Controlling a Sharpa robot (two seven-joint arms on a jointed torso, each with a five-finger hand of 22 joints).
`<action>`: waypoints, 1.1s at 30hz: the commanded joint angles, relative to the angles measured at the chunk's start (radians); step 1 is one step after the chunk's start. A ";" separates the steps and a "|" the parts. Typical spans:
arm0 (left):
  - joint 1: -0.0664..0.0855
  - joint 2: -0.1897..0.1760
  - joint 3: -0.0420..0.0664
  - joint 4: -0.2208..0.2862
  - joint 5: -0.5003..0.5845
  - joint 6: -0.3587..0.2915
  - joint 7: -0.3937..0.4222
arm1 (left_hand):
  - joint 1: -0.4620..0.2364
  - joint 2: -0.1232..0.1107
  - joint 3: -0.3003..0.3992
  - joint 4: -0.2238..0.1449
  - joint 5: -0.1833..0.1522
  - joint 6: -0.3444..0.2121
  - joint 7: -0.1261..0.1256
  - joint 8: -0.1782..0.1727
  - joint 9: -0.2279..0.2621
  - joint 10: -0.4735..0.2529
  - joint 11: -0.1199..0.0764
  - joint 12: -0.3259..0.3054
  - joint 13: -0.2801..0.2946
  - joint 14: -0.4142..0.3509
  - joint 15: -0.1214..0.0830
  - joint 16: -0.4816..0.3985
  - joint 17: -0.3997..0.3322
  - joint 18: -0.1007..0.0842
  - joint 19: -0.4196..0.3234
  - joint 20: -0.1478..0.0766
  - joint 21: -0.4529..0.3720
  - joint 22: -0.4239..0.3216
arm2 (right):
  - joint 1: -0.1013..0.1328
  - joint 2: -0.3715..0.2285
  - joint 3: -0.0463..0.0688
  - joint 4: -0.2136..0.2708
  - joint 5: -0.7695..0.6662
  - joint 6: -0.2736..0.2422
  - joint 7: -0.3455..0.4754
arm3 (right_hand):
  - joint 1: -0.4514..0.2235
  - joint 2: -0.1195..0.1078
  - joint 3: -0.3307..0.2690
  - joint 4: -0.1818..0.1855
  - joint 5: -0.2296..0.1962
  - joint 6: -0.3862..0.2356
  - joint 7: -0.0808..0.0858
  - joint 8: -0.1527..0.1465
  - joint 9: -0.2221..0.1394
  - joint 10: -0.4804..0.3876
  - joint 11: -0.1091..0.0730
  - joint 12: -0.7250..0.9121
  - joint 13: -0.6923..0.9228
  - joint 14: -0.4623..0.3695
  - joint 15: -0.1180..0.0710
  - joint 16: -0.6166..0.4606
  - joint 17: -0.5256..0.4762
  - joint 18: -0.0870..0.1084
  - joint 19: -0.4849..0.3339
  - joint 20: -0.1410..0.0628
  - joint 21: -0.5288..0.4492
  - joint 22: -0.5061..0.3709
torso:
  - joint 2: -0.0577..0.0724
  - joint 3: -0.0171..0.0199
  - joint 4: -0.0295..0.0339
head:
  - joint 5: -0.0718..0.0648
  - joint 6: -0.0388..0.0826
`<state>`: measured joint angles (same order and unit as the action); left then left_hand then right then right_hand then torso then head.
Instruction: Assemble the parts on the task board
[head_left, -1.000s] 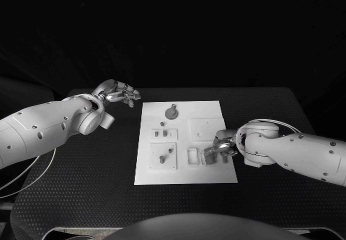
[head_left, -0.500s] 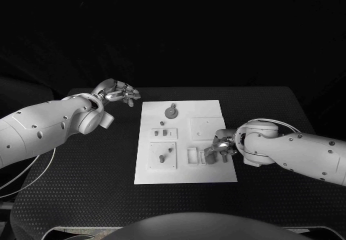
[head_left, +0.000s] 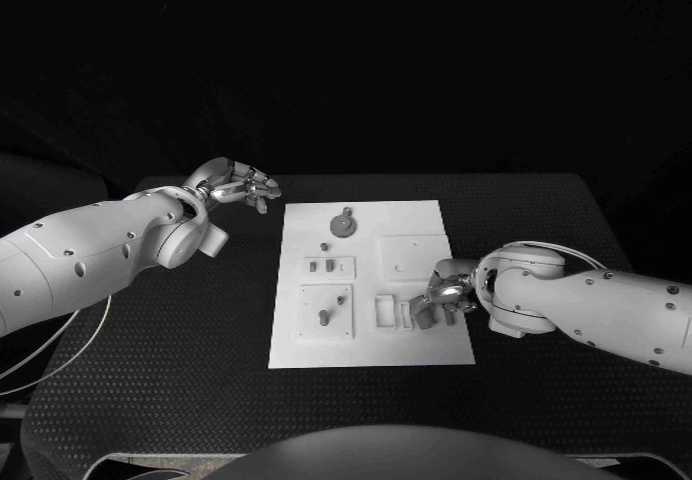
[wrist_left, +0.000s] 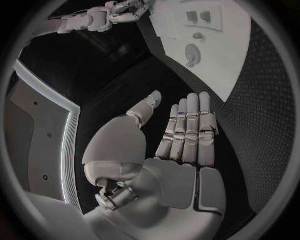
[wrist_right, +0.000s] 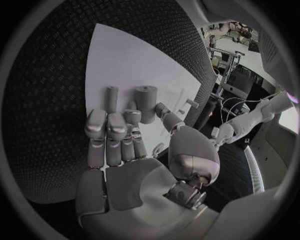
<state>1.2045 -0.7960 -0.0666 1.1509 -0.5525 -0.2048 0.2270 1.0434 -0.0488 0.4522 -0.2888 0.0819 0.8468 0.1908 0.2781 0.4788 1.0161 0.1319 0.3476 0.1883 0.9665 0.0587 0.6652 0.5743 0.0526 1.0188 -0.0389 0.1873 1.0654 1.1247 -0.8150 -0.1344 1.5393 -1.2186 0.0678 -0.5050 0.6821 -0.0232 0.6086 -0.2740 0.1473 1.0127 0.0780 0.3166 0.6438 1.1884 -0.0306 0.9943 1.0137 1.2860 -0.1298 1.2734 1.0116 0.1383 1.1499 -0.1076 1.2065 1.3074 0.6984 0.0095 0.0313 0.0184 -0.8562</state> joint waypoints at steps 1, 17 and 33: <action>0.001 0.001 0.001 -0.001 0.007 0.011 0.005 | -0.010 -0.002 -0.004 0.001 0.001 -0.002 -0.005 0.003 -0.001 0.001 -0.002 0.004 0.001 0.002 0.000 0.001 0.002 0.010 0.007 -0.002 0.005 0.002 | 0.004 -0.009 -0.003 0.008 0.046 -0.029 0.000 | 0.034 0.074 0.009 -0.013 0.004 0.013 0.001 0.005 0.002 -0.002 -0.001 -0.008 -0.003 0.000 -0.004 -0.006 -0.002 0.123 -0.002 0.010 -0.005 0.011 | 0.000 0.0005 0.0000 | 0.000 0.001; 0.001 0.001 0.001 0.000 0.007 0.016 0.002 | -0.011 -0.002 -0.003 0.001 0.001 0.002 -0.006 0.006 -0.001 -0.001 -0.001 0.005 0.002 0.002 0.000 0.000 0.004 0.010 0.006 -0.002 0.005 0.003 | 0.042 -0.048 -0.001 0.045 0.192 -0.027 -0.003 | 0.023 0.084 0.006 -0.016 0.004 0.031 -0.003 0.005 -0.001 0.002 -0.005 -0.013 -0.009 0.003 -0.005 -0.012 -0.004 0.123 -0.006 0.020 -0.006 0.011 | 0.000 0.0006 -0.0015 | -0.001 0.001; 0.004 0.000 0.001 0.004 0.007 0.015 0.001 | -0.010 -0.003 -0.002 0.001 0.003 0.003 -0.007 0.007 -0.001 -0.001 -0.001 0.005 0.003 0.002 0.000 -0.001 0.005 0.010 0.006 -0.002 0.004 0.004 | 0.049 0.033 -0.002 0.040 0.363 -0.025 -0.016 | 0.010 0.072 0.002 -0.012 0.005 0.036 -0.004 0.001 -0.005 0.002 -0.005 -0.016 -0.012 0.002 -0.006 -0.016 -0.004 0.123 -0.008 0.026 -0.008 0.011 | 0.000 -0.0005 -0.0001 | -0.001 -0.003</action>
<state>1.2064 -0.7971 -0.0667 1.1527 -0.5524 -0.2018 0.2227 1.0434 -0.0488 0.4522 -0.2888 0.0819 0.8468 0.1908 0.2818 0.4790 1.0161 0.1319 0.3475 0.1899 0.9664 0.0587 0.6652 0.5784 0.0453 1.0188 -0.0389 0.1873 1.0674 1.1737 -0.7857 -0.1362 1.5819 -0.8962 0.0413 -0.5163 0.6535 0.0055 0.6060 -0.2768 0.1461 1.0314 0.0643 0.3173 0.6404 1.1886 -0.0304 0.9819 1.0021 1.2883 -0.1284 1.2613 1.0091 0.1541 1.1434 -0.0872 1.2025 1.3073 0.6989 0.0088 0.0303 0.0173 -0.8582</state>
